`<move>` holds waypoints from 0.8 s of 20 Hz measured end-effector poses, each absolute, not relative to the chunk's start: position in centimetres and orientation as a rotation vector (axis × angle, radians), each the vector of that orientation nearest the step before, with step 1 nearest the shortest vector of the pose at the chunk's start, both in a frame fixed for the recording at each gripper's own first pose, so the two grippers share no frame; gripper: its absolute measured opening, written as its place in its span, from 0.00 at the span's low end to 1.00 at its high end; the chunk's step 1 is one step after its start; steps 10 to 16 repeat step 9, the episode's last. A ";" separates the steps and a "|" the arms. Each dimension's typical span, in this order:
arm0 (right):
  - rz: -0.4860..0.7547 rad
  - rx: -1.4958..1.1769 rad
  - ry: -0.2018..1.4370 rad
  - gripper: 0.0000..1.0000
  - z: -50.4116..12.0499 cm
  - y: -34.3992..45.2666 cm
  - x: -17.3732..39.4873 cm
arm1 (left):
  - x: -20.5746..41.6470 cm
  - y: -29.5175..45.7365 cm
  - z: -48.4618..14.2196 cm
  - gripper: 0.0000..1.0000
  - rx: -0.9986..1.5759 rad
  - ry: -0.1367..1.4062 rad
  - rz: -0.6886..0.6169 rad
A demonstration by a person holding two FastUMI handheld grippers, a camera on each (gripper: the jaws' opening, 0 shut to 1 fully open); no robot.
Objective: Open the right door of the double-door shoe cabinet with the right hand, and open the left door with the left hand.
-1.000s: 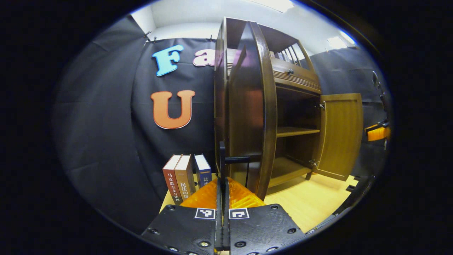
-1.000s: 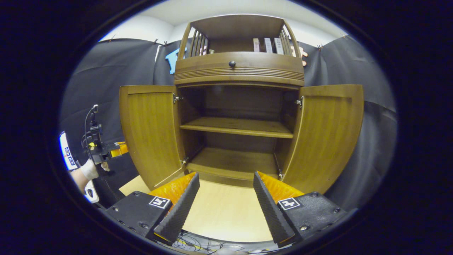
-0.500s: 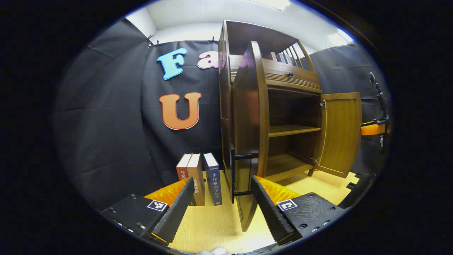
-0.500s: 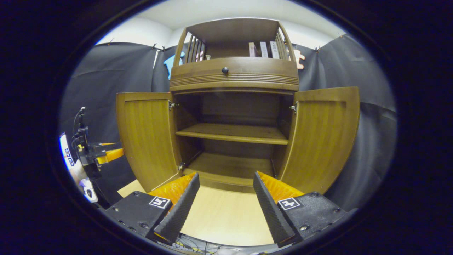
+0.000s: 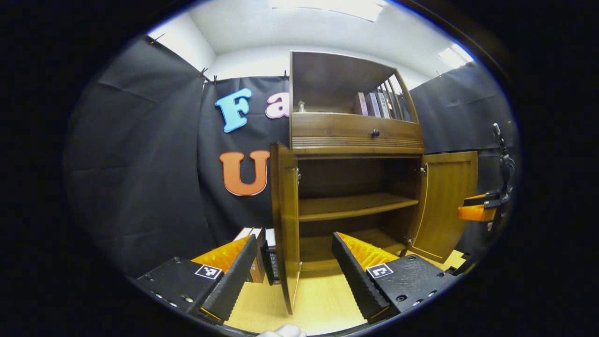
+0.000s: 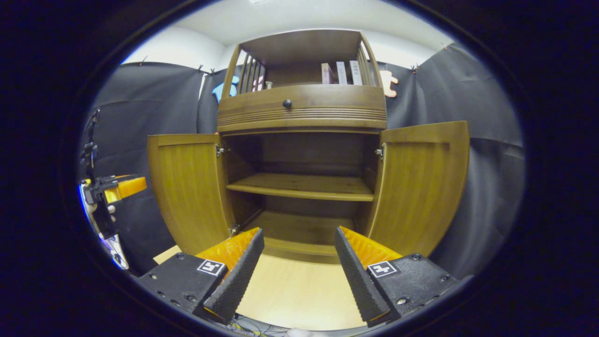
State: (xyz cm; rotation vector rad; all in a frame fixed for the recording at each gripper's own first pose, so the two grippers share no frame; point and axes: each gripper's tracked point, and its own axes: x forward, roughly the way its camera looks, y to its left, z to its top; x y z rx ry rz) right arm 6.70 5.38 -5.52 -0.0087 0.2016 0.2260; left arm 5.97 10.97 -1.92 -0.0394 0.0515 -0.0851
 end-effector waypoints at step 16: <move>0.114 0.029 0.144 1.00 -3.8 1.4 6.9 | 7.7 5.3 -1.5 0.96 -0.040 0.060 0.044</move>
